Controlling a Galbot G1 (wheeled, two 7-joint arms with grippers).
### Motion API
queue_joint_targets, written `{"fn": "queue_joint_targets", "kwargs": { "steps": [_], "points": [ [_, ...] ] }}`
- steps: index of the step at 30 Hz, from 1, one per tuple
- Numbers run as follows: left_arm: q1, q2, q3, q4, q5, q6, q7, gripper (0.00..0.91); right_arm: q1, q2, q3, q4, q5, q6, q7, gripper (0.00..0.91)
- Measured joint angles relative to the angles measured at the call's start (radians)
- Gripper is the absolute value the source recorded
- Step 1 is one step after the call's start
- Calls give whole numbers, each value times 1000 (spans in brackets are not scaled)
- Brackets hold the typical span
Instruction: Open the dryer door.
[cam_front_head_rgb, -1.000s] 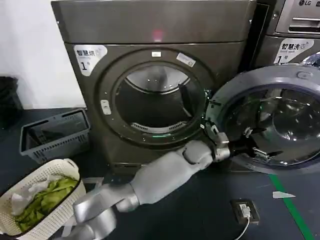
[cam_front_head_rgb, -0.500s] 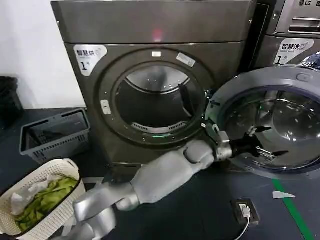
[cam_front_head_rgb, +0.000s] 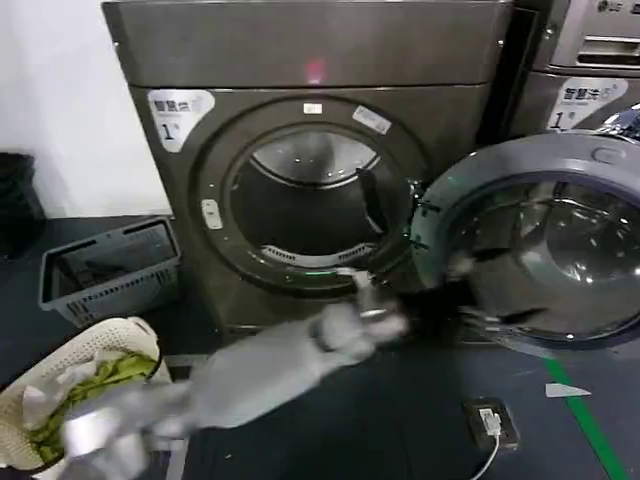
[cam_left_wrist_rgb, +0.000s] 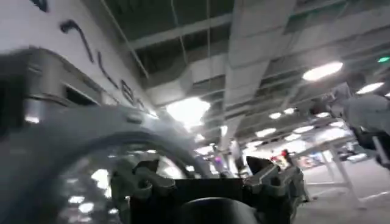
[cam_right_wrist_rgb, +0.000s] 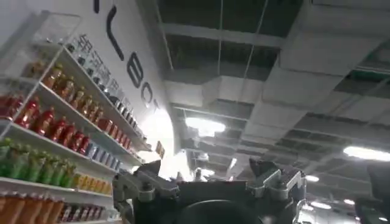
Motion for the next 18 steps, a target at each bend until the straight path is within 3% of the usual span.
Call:
{"fn": "queue_joint_targets", "kwargs": {
  "steps": [4,14,18],
  "points": [
    [46,141,-27,-93,45,13,-2,907,5,11,3,22,-27,-1,1,907],
    [161,577,-100,-305,296,143,24,907,29,19,-8,39,-88,-2,1,907],
    [236,730,-146,-368,377,212,-13,907,43,13,-23,50,-87,-14,3,907]
  ]
}}
